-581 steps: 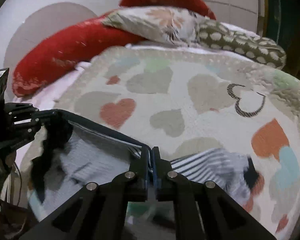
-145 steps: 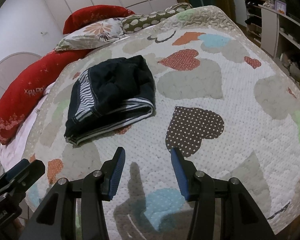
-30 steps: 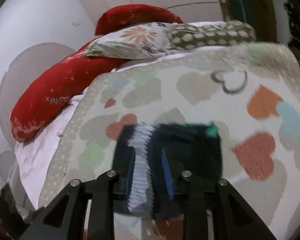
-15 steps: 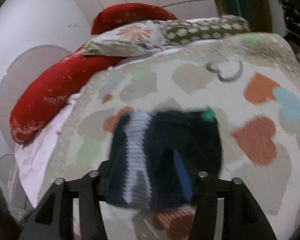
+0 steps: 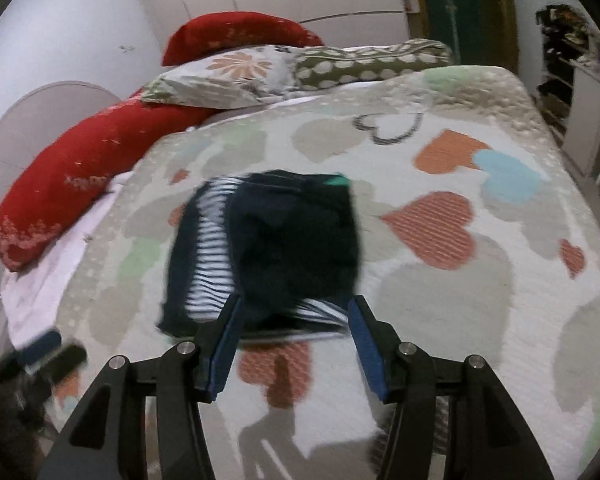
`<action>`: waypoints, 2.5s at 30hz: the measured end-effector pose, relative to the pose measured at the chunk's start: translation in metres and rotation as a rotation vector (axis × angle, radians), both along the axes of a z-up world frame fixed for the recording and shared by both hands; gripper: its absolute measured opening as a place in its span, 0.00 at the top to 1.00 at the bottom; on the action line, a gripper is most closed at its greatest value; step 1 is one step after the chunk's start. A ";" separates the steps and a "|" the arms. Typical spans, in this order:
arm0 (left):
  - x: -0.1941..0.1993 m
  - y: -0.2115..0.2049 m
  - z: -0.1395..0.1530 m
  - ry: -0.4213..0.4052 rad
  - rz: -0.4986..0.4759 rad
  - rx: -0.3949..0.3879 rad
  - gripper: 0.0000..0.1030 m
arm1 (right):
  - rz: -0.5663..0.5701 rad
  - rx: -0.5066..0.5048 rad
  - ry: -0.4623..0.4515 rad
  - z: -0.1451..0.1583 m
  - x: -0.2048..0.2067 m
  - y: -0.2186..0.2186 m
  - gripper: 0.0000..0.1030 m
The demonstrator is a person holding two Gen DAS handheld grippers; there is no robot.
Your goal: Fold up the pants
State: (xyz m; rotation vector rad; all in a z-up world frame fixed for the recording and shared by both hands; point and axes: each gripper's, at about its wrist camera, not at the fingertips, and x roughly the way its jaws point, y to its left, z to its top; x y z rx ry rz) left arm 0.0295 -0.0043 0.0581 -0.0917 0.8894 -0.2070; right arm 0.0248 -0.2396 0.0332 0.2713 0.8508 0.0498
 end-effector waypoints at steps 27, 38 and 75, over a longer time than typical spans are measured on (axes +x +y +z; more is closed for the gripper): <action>0.164 -0.076 -0.045 0.142 -0.026 0.127 0.22 | -0.012 0.136 0.025 -0.032 0.013 -0.025 0.44; 0.017 -0.020 0.047 -0.330 0.090 0.141 0.07 | -0.057 0.095 -0.086 -0.003 -0.038 -0.033 0.44; -0.056 -0.024 -0.018 -0.042 -0.016 0.132 0.00 | -0.083 -0.083 0.023 -0.027 -0.080 0.000 0.35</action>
